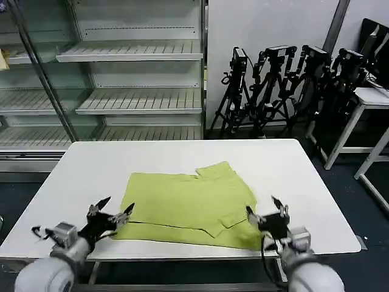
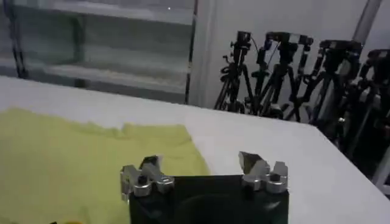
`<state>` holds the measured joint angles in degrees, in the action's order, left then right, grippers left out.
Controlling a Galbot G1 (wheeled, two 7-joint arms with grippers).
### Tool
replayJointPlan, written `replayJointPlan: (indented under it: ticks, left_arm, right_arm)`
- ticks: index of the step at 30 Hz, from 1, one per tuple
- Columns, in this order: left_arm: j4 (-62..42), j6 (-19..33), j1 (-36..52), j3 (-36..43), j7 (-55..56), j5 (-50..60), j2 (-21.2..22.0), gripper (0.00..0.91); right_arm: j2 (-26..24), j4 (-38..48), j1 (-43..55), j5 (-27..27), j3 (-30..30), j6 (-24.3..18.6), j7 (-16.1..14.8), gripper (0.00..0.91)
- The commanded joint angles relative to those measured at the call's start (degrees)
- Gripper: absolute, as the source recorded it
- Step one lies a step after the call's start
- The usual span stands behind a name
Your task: Fold and organize the clothes.
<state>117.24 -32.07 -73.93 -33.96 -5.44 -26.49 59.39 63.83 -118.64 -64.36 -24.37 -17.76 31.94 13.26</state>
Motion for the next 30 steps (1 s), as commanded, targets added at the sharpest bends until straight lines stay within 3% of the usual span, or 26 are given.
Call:
replayJointPlan:
  ticks: [1, 14, 22, 30]
  left_arm:
    - [-18.8, 0.6, 19.7, 9.2, -0.1, -1.1, -1.6, 0.907]
    - [-32.9, 0.5, 29.4, 13.1, -3.1, -2.7, -2.3, 0.907]
    - [-39.5, 0.6, 34.4, 15.1, -3.4, -2.6, -1.5, 0.907]
    - [-39.3, 0.1, 34.4, 15.7, -4.5, -2.6, -0.8, 0.907]
  right_arm:
    - [2.5, 14.1, 18.4, -4.2, 5.4, 1.0, 1.1, 0.907]
    - [13.4, 38.6, 32.7, -3.1, 10.5, 1.0, 2.3, 0.907]
    - [17.5, 45.9, 36.1, 0.6, 11.6, 0.1, 1.7, 0.907]
    - [18.3, 48.3, 36.6, 0.6, 11.3, 1.0, 2.3, 0.907]
